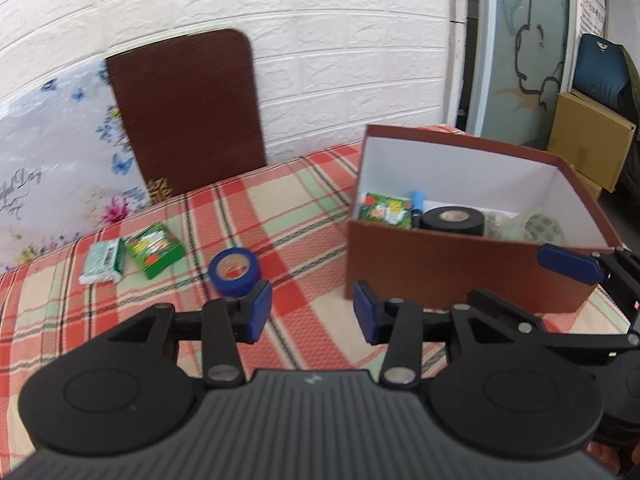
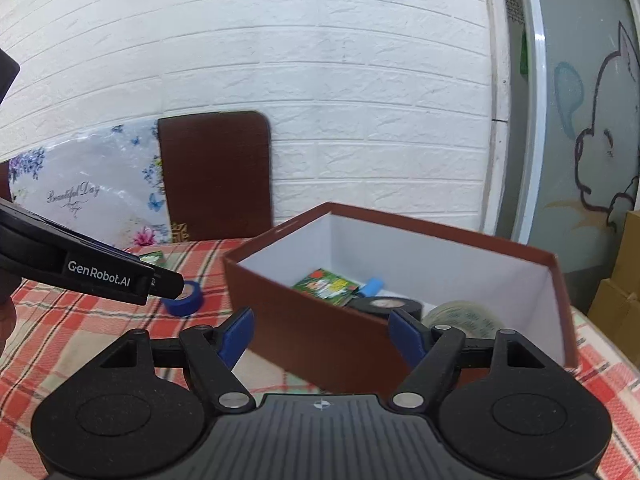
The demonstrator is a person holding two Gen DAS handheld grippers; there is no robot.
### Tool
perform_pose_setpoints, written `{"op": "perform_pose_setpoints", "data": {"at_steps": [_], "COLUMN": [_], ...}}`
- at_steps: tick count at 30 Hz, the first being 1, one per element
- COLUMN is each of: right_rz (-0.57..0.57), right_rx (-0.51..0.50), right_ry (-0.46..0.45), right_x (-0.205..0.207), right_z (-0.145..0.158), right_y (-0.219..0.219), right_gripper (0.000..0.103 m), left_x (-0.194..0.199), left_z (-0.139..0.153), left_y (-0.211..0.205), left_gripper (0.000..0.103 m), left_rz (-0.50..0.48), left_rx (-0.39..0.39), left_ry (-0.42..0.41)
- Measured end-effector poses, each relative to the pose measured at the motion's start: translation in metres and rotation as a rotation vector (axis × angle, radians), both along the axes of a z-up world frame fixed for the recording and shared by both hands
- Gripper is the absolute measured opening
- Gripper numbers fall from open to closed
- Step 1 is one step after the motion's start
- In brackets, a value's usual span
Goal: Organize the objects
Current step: 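Move the left gripper back over the remaining items on the table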
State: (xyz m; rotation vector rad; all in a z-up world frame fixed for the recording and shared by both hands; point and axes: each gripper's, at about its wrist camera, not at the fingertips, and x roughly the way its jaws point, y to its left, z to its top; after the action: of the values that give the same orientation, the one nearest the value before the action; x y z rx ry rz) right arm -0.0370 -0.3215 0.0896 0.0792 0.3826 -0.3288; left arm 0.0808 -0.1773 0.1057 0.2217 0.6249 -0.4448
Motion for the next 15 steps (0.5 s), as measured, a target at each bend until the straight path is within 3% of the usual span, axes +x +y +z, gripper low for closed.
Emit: {"op": "perform_pose_setpoints", "data": {"at_steps": [15], "right_rz": [0.138], "right_rx": [0.006], "right_ry": [0.096], "right_x": [0.043], "right_z": [-0.021], "right_y": [0.073], "right_gripper": [0.074], "left_x": [0.017], "left_z": [-0.027], "left_y": [0.109], "left_gripper": [0.048], "left_rz": [0.209], "left_rx": [0.008], "left_ry": [0.038]}}
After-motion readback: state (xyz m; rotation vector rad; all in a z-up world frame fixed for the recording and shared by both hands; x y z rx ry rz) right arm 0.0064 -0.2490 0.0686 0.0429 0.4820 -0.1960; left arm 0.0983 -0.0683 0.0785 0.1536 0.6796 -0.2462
